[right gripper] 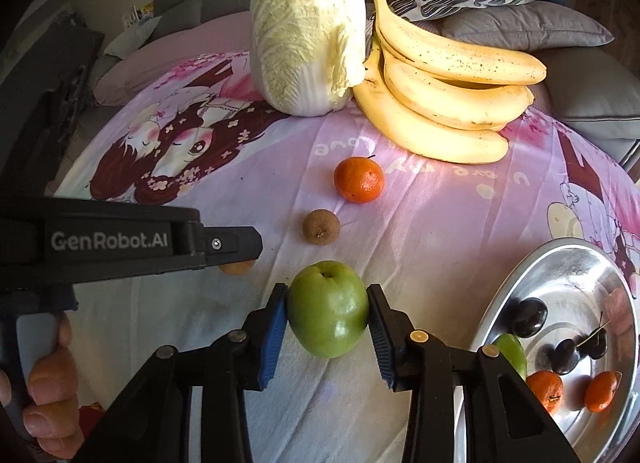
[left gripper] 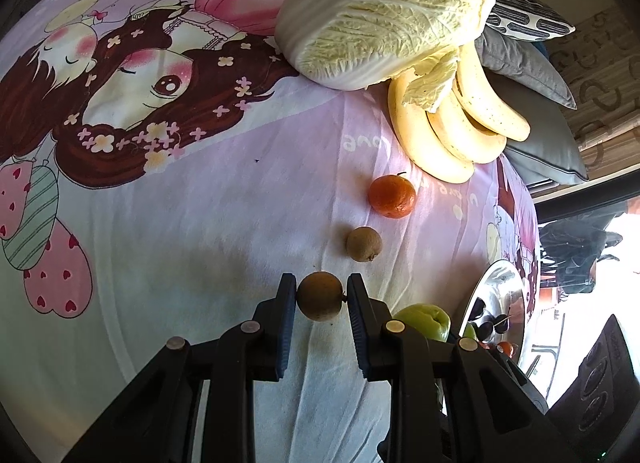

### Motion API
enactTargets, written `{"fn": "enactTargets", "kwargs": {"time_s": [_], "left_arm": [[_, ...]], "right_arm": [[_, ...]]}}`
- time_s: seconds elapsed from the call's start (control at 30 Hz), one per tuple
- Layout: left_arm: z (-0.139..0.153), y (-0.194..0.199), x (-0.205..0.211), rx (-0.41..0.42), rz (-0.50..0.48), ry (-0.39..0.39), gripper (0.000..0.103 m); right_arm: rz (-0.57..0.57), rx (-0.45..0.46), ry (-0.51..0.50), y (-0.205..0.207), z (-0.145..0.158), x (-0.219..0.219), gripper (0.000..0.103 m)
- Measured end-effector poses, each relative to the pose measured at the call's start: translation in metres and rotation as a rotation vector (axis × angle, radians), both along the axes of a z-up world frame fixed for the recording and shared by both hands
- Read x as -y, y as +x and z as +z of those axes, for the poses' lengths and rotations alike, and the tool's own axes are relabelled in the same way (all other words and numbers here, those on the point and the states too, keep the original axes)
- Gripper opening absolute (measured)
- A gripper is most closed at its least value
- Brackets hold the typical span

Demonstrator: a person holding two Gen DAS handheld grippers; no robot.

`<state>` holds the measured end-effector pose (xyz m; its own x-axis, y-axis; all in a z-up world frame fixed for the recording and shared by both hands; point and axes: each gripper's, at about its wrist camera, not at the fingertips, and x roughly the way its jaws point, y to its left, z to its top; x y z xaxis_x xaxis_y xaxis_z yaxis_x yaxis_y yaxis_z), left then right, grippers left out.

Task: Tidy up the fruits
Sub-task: 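Lift the green pear with the right tool, adjusting its grip, while the left tool holds the kiwi, then carry the kiwi and green pear in both tools over the steel bowl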

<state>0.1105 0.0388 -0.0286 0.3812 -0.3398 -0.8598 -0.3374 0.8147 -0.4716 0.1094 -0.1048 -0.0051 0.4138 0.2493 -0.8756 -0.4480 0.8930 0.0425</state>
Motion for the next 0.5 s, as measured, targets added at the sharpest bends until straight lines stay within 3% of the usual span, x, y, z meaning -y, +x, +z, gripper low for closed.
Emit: {"fn": "enactTargets", "kwargs": {"time_s": [0.5], "left_arm": [[0.021,0.015,0.034,0.048,-0.09,0.044,0.027]], "right_arm": [[-0.112,0.004,0.037,0.004,0.014,0.034,0.042]]}}
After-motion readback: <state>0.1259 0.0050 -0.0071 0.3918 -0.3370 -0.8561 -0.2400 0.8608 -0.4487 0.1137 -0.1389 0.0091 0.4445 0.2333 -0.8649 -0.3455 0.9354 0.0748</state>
